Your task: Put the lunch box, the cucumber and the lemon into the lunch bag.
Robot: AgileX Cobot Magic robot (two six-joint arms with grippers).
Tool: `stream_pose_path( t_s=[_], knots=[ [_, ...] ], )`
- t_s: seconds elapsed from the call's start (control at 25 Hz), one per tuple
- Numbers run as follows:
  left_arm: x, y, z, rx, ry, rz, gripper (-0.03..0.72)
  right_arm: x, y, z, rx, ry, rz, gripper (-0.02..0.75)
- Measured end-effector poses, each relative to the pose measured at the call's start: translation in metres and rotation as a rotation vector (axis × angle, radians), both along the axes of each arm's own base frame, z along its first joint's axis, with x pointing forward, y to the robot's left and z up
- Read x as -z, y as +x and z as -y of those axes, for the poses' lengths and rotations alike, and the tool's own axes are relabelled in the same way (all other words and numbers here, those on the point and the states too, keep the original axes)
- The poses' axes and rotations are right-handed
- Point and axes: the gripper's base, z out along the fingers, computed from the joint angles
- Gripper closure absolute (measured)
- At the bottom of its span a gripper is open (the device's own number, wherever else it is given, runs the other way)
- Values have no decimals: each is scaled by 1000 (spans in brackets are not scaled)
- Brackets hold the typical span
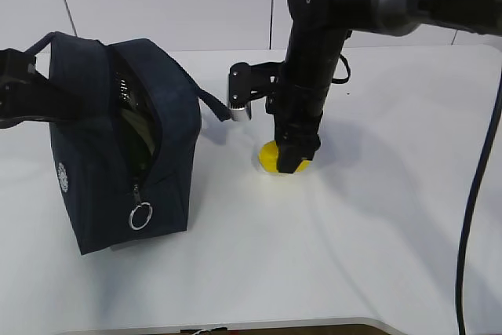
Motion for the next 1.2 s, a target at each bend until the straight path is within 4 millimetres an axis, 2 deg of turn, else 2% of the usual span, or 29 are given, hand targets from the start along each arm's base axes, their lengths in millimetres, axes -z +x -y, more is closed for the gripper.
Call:
stream_pose_path(
  t_s=[0.2, 0.52, 0.84, 1.0, 1.2],
  knots=[
    [0, 0, 0, 0, 0, 0, 697, -12, 3, -1, 65, 19, 23, 341],
    [0, 0, 0, 0, 0, 0, 697, -56, -5, 6, 119, 33, 113, 340],
    [0, 0, 0, -1, -3, -1, 697, -88, -13, 9, 132, 74, 168, 340],
    [0, 0, 0, -4, -9, -1, 697, -105, -21, 5, 157, 166, 154, 340],
    [-2, 0, 1, -11, -30, -5, 697, -117, -32, -12, 185, 384, 44, 340]
  ],
)
